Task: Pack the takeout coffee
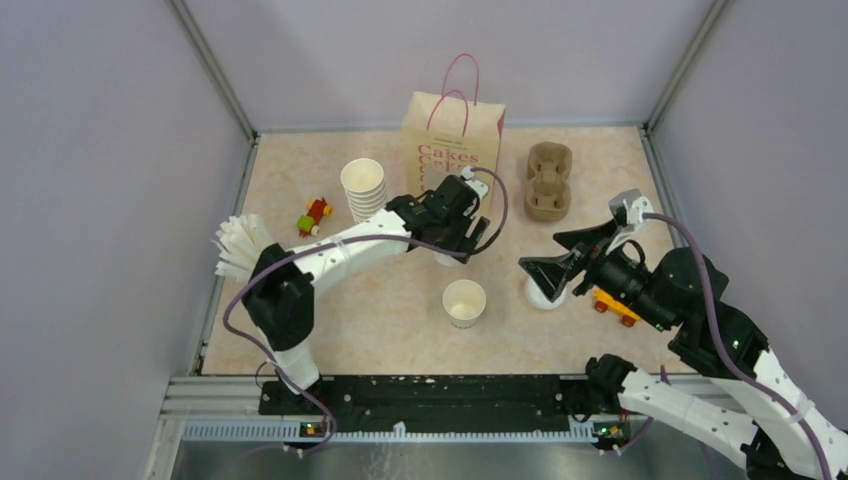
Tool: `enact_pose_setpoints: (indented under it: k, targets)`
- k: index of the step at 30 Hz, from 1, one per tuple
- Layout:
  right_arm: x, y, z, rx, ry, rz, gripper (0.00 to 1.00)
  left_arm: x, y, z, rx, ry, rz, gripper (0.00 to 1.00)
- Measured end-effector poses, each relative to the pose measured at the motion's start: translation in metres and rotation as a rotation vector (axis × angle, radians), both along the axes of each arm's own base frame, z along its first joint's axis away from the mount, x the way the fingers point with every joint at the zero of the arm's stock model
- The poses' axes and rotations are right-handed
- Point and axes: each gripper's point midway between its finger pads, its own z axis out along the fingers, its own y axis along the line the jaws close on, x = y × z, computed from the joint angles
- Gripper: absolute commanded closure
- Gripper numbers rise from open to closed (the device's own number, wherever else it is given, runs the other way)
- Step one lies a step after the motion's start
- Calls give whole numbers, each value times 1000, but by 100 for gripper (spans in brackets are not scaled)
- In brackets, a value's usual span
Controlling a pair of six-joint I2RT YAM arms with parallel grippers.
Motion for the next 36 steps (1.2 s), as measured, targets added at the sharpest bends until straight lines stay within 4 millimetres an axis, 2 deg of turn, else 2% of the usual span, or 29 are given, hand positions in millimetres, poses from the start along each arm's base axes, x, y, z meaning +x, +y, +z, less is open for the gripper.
enact_pose_setpoints:
  k: [5,8,11,14,16,21,29,36]
  targets:
    - [2,-12,-1,31,2,-59,7,-27,-18,52,-95,-43,-79,17]
    - [3,-24,-1,56,-7,-112,7,-54,-29,71,-127,-49,-143,17]
    - [4,-35,3,77,-20,-160,7,-77,-37,80,-139,-40,-190,16]
    - [6,-43,5,87,-28,-196,7,-96,-39,80,-127,-21,-225,16]
    - [7,-45,5,86,-28,-208,8,-101,-38,78,-115,-9,-232,16]
    - [9,-46,4,86,-25,-223,8,-105,-32,72,-91,12,-230,15]
    - [16,-38,3,81,-7,-225,9,-117,-21,50,-41,66,-243,14]
    - [24,-26,0,63,4,-218,9,-120,-20,46,-36,80,-253,13]
